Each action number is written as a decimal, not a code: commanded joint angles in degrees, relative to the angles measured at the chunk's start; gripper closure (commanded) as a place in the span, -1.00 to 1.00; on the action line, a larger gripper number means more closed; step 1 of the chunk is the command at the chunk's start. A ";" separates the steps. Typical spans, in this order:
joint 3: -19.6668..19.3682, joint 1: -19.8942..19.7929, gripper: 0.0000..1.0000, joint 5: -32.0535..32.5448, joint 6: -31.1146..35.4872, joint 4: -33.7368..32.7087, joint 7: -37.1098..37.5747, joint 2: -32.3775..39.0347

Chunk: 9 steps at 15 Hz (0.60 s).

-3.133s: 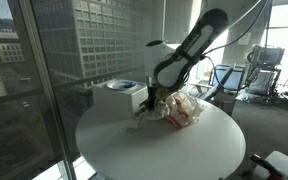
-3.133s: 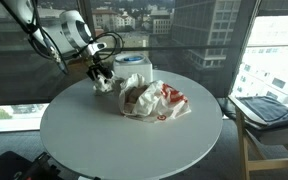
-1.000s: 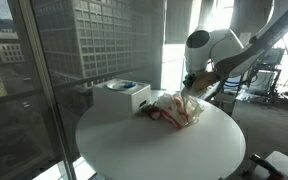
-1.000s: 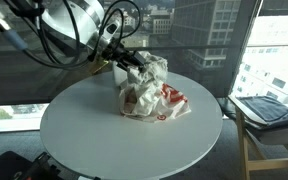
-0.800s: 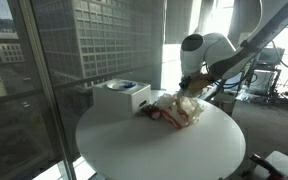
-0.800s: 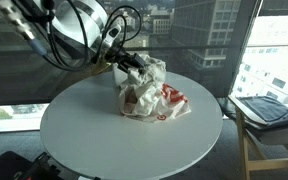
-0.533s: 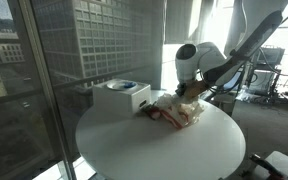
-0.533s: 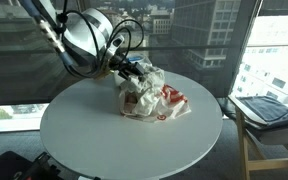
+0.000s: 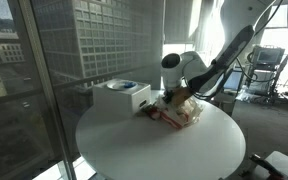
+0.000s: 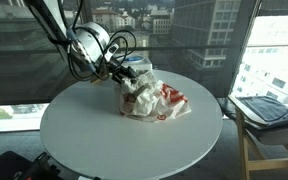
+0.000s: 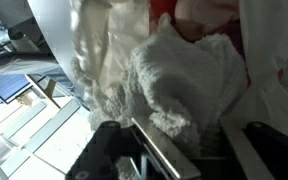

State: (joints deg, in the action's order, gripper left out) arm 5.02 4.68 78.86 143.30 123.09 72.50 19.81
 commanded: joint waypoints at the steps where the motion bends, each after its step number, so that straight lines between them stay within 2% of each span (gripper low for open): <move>1: -0.73 0.42 0.74 0.45 0.75 -5.49 -1.26 4.64; 7: -3.79 -1.98 0.74 0.55 1.74 -6.63 0.12 8.39; 9: -3.76 -2.61 0.74 0.26 3.44 -6.08 -0.36 8.30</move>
State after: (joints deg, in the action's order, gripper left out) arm 1.53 2.78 78.86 144.11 117.84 72.40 27.68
